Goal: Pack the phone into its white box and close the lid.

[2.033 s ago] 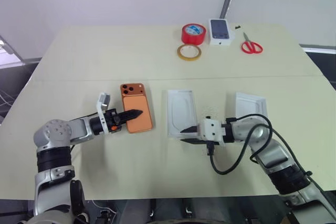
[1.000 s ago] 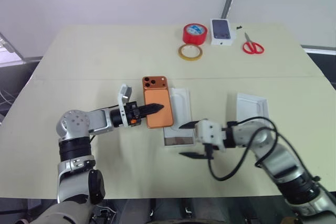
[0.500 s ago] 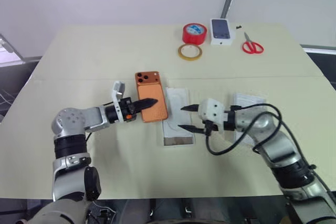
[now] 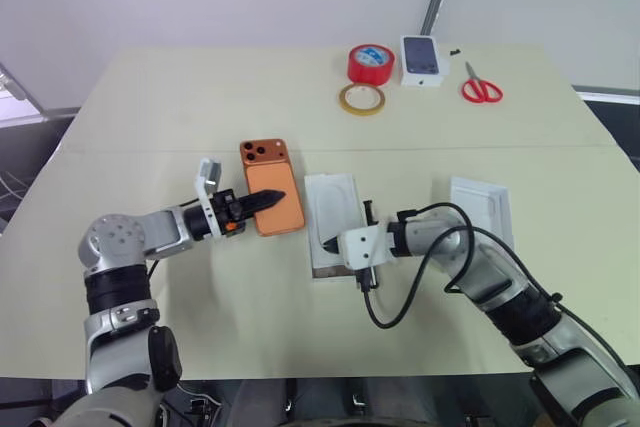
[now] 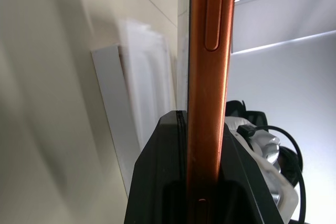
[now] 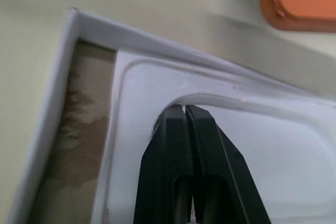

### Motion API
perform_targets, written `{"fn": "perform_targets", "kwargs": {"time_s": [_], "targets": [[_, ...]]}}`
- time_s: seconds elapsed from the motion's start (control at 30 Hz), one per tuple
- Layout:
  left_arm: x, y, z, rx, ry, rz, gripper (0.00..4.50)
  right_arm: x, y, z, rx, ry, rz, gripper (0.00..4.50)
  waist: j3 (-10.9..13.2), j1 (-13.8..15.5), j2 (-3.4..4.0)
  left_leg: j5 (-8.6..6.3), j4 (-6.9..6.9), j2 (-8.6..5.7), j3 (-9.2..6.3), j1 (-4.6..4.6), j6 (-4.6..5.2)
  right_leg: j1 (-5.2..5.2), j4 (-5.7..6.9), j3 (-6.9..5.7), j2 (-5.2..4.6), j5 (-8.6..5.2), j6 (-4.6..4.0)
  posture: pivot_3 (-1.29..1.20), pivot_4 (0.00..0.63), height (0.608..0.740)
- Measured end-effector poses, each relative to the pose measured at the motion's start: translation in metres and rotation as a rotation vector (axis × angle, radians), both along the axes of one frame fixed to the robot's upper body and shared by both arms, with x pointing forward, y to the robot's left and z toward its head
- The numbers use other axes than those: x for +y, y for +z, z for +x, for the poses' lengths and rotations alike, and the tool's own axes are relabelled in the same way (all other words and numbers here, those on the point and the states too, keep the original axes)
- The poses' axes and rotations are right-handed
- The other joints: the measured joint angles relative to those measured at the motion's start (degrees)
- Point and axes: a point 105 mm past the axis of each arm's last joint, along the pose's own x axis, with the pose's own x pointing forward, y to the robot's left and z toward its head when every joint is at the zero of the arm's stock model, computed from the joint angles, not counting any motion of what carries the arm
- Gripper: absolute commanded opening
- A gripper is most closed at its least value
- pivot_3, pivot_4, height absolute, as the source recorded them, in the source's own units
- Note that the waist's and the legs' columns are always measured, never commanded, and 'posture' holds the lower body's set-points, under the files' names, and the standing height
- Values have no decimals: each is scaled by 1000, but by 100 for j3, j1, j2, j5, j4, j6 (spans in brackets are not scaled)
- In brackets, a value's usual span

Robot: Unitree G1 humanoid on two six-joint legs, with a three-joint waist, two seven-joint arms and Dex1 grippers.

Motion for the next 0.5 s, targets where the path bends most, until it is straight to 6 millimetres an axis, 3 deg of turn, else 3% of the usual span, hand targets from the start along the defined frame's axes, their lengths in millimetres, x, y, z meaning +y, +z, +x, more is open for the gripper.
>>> {"fn": "perform_targets", "kwargs": {"time_s": [0.27, 0.5], "targets": [[0, 0, -2, -8, 4, 3, 0, 2, 4, -15, 168, 35, 26, 114, 0, -12, 0, 0, -1, 1, -1, 0, 0, 0, 0, 0, 0, 0, 0, 0, 150, 740], [0, -2, -2, 0, 10, 9, 0, -2, 10, -13, 181, 14, 56, 114, 0, 0, 0, 0, -1, 1, -1, 0, 0, 0, 0, 0, 0, 0, 0, 0, 150, 740]]}}
